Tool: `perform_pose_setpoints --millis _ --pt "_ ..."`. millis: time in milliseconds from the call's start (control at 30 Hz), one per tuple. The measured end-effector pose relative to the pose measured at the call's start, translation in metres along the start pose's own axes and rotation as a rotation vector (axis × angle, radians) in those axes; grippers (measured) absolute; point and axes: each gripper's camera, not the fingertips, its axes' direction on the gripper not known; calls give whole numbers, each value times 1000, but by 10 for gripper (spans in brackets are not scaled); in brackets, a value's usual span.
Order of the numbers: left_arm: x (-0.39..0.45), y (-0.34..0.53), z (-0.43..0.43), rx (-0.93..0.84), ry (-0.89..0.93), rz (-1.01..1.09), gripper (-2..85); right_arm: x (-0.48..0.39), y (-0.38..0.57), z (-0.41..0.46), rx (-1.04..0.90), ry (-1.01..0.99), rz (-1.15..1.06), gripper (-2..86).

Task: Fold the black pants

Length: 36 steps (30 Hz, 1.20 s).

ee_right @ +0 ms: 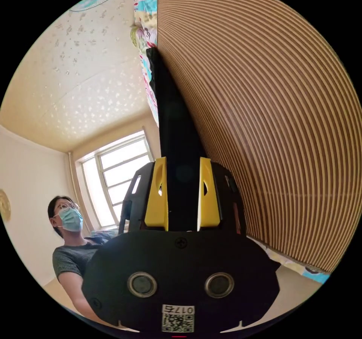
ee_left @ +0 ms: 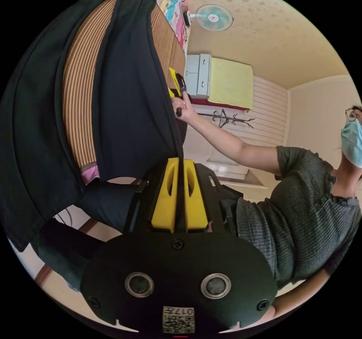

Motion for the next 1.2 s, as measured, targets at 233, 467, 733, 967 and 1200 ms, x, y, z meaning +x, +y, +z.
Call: perform_pose_setpoints --millis 233,467,733,967,1200 --pt "15 10 -11 74 129 -17 6 -15 -248 42 136 65 -61 142" --pt "24 17 -32 115 152 -4 4 -36 -413 125 249 23 -191 145" --pt "18 38 -44 211 264 -49 4 -1 -467 196 361 268 -180 77" --pt "41 75 -88 312 187 -81 0 -42 -418 247 382 422 -442 39" --pt "32 134 -143 451 211 -150 -1 -72 -372 389 142 358 -680 39"
